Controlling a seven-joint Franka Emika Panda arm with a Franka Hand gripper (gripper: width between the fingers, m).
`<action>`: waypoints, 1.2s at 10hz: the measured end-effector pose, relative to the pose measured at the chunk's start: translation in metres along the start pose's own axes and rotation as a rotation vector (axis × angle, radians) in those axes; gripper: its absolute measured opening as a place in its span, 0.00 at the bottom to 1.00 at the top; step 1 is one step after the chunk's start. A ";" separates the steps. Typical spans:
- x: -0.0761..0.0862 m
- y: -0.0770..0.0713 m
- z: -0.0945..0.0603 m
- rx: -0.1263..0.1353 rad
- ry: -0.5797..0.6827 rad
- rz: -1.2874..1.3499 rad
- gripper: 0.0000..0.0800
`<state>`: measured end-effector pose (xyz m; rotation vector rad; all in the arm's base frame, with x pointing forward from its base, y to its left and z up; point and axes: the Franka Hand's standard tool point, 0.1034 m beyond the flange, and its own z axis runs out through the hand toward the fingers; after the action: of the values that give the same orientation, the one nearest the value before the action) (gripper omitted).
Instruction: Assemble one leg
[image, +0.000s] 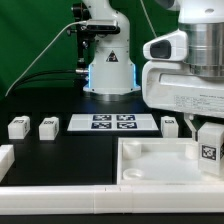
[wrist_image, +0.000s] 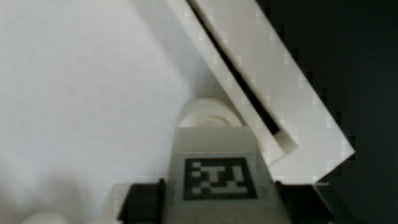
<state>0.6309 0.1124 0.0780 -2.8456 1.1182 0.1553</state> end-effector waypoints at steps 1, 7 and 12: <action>-0.002 -0.001 0.000 0.003 -0.004 0.116 0.37; -0.010 -0.007 0.003 0.004 -0.019 0.553 0.37; -0.017 -0.011 0.006 0.002 -0.019 0.221 0.80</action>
Offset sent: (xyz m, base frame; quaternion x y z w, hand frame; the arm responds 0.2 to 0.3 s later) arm 0.0037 -0.0016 0.0013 0.0059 0.0050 0.3109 0.9504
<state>0.6256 0.1330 0.0750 -2.7058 1.4250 0.1936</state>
